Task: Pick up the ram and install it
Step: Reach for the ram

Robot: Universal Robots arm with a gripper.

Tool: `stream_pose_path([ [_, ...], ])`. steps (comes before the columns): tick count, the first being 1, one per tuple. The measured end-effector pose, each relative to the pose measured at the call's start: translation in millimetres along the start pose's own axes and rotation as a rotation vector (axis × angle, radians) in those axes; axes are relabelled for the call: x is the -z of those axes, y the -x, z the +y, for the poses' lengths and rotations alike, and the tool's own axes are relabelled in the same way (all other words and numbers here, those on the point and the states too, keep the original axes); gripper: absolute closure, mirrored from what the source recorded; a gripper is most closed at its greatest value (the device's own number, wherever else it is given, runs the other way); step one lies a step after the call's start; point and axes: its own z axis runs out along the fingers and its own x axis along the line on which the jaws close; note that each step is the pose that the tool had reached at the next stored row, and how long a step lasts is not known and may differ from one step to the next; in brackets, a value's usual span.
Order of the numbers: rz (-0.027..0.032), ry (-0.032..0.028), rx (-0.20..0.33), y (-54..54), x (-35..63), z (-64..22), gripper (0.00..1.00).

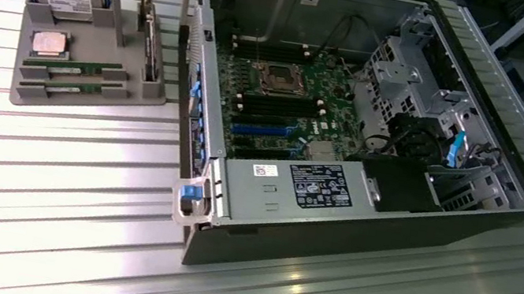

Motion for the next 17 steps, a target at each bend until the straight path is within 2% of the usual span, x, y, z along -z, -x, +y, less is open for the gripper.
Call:
stream_pose_path([
  [17, 0.0001, -0.0001, 0.000, -9.7, 0.3, -0.7, 0.89],
])
